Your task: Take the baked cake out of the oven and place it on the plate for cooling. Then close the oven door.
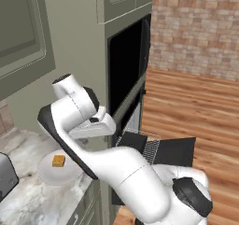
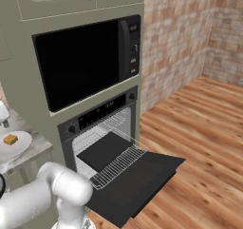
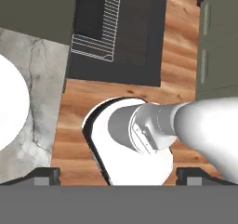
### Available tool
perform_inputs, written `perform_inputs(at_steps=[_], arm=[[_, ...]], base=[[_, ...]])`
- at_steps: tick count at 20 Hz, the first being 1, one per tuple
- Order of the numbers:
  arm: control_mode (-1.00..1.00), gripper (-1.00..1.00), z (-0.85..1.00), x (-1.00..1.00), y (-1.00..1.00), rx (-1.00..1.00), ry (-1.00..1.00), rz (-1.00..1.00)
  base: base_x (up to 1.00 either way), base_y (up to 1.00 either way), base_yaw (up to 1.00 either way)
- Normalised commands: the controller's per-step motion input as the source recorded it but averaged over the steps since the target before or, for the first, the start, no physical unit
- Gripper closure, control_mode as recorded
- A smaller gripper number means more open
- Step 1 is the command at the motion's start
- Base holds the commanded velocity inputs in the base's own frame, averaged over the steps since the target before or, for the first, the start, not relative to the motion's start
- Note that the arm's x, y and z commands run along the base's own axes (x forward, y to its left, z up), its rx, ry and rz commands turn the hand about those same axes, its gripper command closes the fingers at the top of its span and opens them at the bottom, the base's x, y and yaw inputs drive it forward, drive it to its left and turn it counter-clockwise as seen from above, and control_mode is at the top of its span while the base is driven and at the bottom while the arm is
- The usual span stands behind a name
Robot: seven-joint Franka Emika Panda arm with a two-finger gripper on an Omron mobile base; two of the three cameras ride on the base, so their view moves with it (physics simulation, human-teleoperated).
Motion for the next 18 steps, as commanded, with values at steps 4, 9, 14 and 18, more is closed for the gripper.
perform_inputs(at_steps=[4, 9, 14, 18], arm=[[-1.00, -1.00, 0.53, -0.39, -1.00, 0.14, -0.07, 0.00], [-1.00, -1.00, 0.15, -0.30, -1.00, 0.23, -0.03, 0.00], [-1.00, -1.00, 0.00, -0.46, -1.00, 0.26, -0.06, 0.00], [-1.00, -1.00, -0.06, 0.08, -1.00, 0.21, -0.01, -0.02]], base=[[0.00, 0.00, 0.00], [0.00, 0.00, 0.00], [0.00, 0.00, 0.00], [0.00, 0.00, 0.00]])
